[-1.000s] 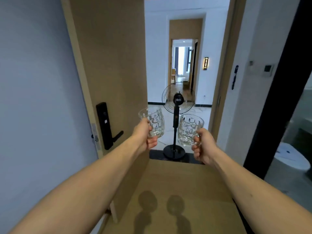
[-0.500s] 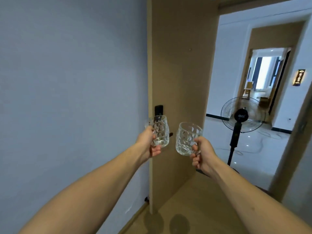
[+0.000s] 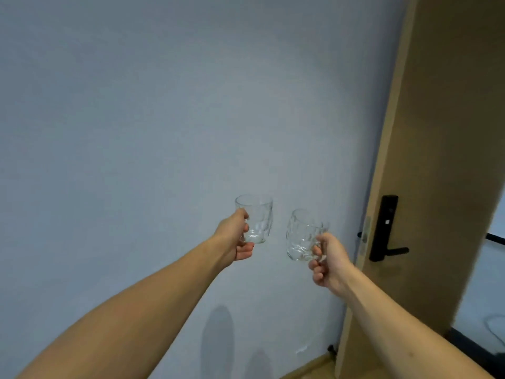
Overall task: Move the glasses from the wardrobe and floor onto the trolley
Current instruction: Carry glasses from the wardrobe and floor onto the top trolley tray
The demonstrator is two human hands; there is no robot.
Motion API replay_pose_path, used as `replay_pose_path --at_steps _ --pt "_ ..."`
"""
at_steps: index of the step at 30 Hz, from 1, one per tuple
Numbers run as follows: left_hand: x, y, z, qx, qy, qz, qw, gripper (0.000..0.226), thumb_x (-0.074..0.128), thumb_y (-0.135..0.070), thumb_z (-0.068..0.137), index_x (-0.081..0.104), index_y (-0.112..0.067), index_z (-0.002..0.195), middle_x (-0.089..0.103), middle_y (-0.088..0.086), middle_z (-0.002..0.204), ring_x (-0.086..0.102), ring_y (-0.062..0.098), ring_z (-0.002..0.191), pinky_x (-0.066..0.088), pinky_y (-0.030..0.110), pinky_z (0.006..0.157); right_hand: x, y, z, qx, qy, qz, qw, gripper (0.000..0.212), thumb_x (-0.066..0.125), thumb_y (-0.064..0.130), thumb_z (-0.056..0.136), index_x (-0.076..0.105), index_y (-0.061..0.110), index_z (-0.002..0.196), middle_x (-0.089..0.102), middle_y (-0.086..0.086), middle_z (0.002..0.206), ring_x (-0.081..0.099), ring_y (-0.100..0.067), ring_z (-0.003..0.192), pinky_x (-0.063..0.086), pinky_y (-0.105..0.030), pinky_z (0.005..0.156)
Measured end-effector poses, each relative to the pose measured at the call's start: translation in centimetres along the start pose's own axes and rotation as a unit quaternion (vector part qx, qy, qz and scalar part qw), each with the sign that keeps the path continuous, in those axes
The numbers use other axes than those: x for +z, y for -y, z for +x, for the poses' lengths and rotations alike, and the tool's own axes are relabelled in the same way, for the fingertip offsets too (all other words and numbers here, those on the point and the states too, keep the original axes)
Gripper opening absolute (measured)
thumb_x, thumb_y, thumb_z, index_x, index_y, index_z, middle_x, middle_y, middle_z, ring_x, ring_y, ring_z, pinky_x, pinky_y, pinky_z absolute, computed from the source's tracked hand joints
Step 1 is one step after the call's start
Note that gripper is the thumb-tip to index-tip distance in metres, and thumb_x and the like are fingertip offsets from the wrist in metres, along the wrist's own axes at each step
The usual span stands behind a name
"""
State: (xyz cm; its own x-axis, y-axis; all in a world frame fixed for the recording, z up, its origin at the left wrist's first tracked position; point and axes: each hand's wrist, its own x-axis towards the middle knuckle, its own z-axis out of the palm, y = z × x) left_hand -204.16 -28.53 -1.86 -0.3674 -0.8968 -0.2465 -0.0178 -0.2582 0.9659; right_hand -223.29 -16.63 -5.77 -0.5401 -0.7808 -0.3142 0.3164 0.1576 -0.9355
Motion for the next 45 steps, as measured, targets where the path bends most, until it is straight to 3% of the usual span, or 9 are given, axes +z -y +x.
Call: replay_pose_path --at_steps 11,22,30,35,38,42,45 --pt "-28.0 2.4 -9.0 0.005 -0.211 -0.082 0.974 0.029 0.054 -0.041 0.09 0.053 -0.013 0.086 0.062 0.018 0.086 0.059 0.028 0.07 0.059 0.033 0.054 26.5 -8.0 -6.1 0.044 0.201 -0.085 0.975 0.034 0.048 0.038 0.084 0.038 0.023 0.054 0.037 -0.002 0.056 0.019 -0.012 0.045 0.018 -0.017 0.045" --pt "-48.3 7.0 -22.6 0.01 -0.395 -0.144 0.907 0.024 0.057 -0.037 0.085 0.051 -0.014 0.083 0.06 0.016 0.08 0.053 0.026 0.063 0.055 0.031 0.053 47.5 -17.1 -16.8 0.088 0.374 -0.156 0.91 0.033 0.05 0.037 0.084 0.04 0.022 0.056 0.038 -0.003 0.058 0.022 -0.012 0.045 0.02 -0.017 0.045" --pt "-57.3 11.6 -32.0 0.007 -0.534 -0.197 0.822 0.027 0.057 -0.039 0.088 0.054 -0.012 0.09 0.061 0.015 0.072 0.053 0.022 0.05 0.055 0.03 0.053 59.3 -24.1 -24.5 0.131 0.491 -0.224 0.832 0.032 0.051 0.035 0.083 0.04 0.021 0.057 0.037 -0.001 0.058 0.021 -0.012 0.043 0.019 -0.017 0.043" --pt "-62.1 13.6 -36.8 -0.003 -0.606 -0.207 0.769 0.039 0.057 -0.043 0.092 0.058 -0.006 0.102 0.062 0.012 0.065 0.053 0.023 0.054 0.052 0.029 0.051 66.4 -28.3 -28.9 0.159 0.561 -0.245 0.775 0.033 0.05 0.035 0.085 0.039 0.021 0.058 0.034 0.0 0.057 0.024 -0.011 0.042 0.019 -0.017 0.041" --pt "-64.8 13.7 -39.1 -0.021 -0.65 -0.204 0.732 0.04 0.057 -0.048 0.092 0.061 -0.009 0.1 0.069 0.018 0.077 0.064 0.028 0.064 0.06 0.033 0.057 70.3 -30.1 -31.8 0.175 0.597 -0.258 0.739 0.033 0.049 0.034 0.087 0.038 0.02 0.059 0.032 0.001 0.057 0.023 -0.01 0.041 0.017 -0.016 0.04" --pt "-68.4 13.5 -41.6 -0.033 -0.695 -0.217 0.685 0.038 0.058 -0.048 0.091 0.06 -0.011 0.095 0.068 0.013 0.058 0.062 0.023 0.055 0.059 0.031 0.052 74.8 -31.9 -35.1 0.184 0.641 -0.277 0.692 0.035 0.047 0.034 0.089 0.038 0.021 0.058 0.036 -0.001 0.053 0.022 -0.009 0.038 0.019 -0.015 0.039" --pt "-70.8 13.9 -43.3 -0.044 -0.724 -0.226 0.65 0.039 0.058 -0.05 0.09 0.059 -0.012 0.093 0.069 0.016 0.069 0.062 0.023 0.053 0.056 0.029 0.05 78.0 -33.4 -37.1 0.184 0.667 -0.286 0.664 0.036 0.045 0.036 0.091 0.038 0.022 0.058 0.036 0.0 0.053 0.022 -0.009 0.041 0.019 -0.016 0.039"
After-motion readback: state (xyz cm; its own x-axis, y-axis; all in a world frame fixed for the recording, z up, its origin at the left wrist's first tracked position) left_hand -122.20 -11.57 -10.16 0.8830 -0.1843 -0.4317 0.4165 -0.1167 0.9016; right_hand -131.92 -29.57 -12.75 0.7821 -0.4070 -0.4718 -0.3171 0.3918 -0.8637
